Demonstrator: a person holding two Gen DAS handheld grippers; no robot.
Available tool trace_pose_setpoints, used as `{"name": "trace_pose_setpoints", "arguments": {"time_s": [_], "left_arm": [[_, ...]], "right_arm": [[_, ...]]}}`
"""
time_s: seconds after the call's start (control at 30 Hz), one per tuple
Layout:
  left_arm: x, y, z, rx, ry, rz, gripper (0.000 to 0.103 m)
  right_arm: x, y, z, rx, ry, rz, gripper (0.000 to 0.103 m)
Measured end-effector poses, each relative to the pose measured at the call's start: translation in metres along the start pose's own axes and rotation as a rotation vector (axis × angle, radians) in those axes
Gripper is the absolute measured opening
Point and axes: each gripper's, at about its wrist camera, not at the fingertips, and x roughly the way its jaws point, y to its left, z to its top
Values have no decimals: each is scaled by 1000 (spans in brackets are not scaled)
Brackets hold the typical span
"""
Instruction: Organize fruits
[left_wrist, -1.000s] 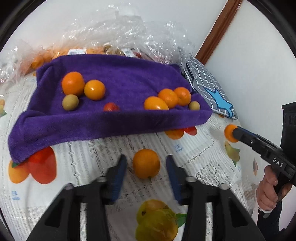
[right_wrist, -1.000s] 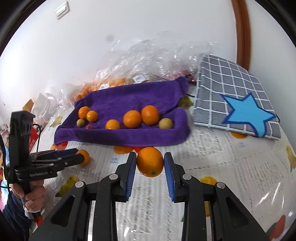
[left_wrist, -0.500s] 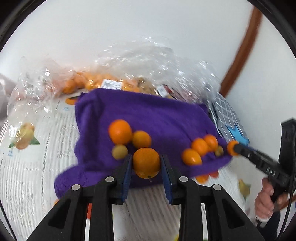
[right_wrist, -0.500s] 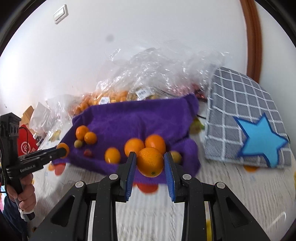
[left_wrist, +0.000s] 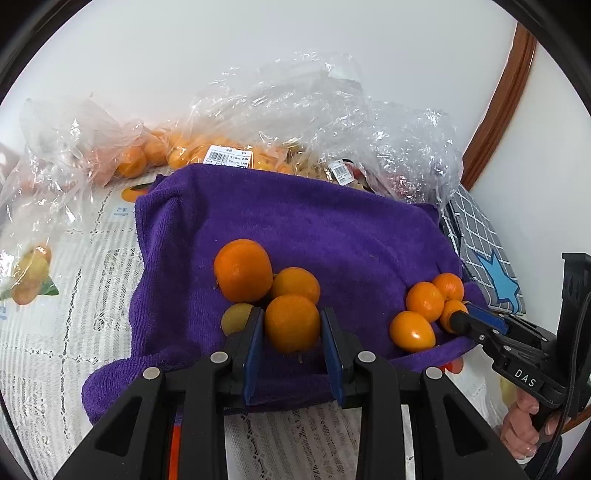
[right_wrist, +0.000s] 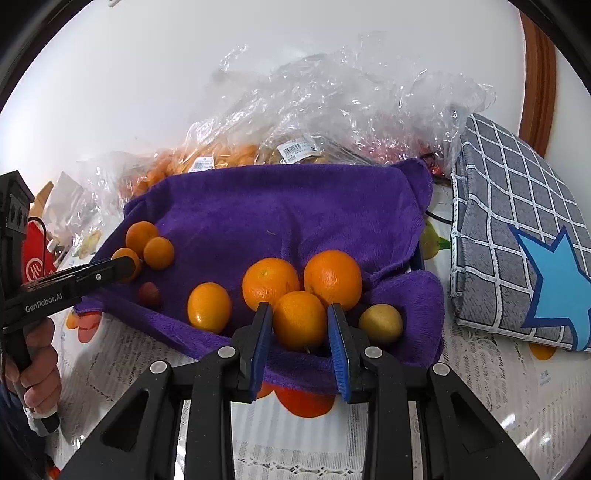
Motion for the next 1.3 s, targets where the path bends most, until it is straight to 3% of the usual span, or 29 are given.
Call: {"name": "trace_pose_setpoints", "arguments": {"time_s": [0.33,0.87,1.03,1.3], "left_arm": [[7,-5,-1,22,5,29,29],[-4,-8,-3,23,37,62,44],[-14,-9,-5,22,40,82,46],[-48,-15,-9,20,29,75,49]], "right_arm": [[8,2,2,-11,0,-27,31],[-1,6,0,18,17,-58,33],[-12,12,-4,8,10,-53,44],[-43,23,-6,-4,2,-86,47]]}}
